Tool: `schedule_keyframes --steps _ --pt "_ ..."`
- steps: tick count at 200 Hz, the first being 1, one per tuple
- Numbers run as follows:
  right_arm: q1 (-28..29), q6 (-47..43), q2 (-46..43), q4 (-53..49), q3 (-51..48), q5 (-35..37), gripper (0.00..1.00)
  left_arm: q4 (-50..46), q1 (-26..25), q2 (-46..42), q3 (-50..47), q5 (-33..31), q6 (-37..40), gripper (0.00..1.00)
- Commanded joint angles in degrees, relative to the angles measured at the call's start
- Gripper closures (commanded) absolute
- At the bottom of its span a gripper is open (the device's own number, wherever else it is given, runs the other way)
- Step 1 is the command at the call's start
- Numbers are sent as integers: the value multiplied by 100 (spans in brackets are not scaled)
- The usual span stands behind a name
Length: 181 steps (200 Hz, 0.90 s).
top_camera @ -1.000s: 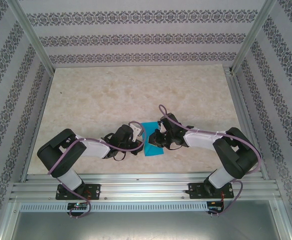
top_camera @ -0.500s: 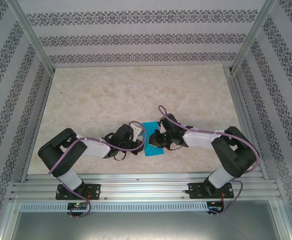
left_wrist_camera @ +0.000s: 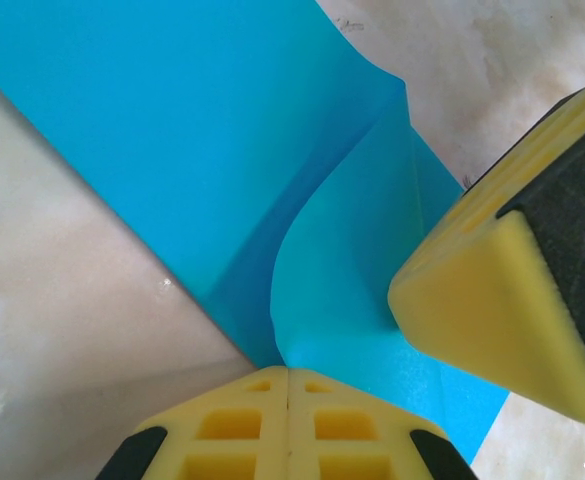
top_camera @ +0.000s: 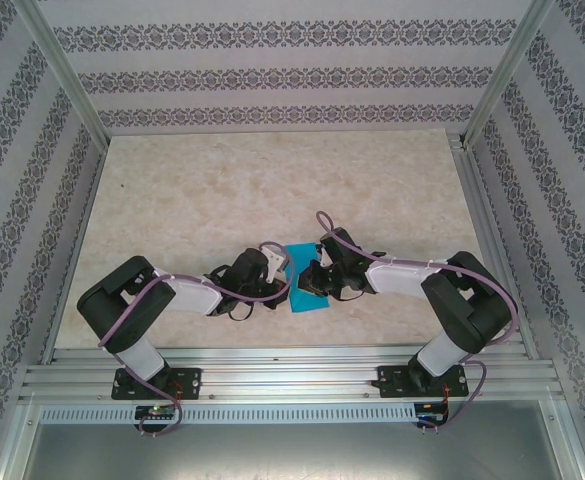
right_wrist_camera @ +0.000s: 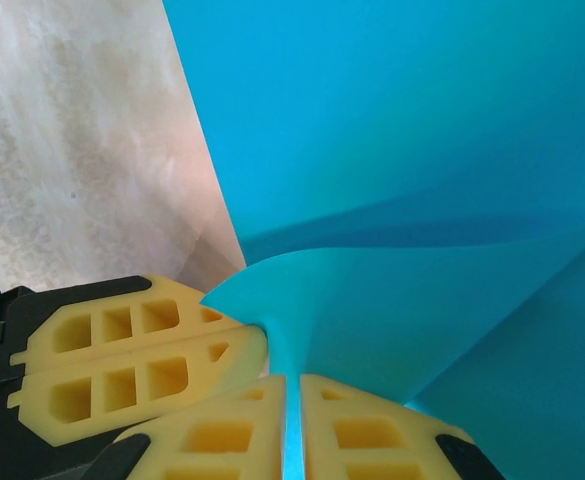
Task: Fold a paper plane with a square sheet of paper (fold left side to right side)
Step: Fold the triangle a second time at the center of the table.
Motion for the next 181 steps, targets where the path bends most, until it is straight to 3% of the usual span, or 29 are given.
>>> schedule_keyframes --steps 1,181 --pt "85 9 105 126 61 104 87 2 72 177 159 -189 -10 100" --pt "110 228 447 507 -285 131 88 -86 68 191 164 -384 -70 100"
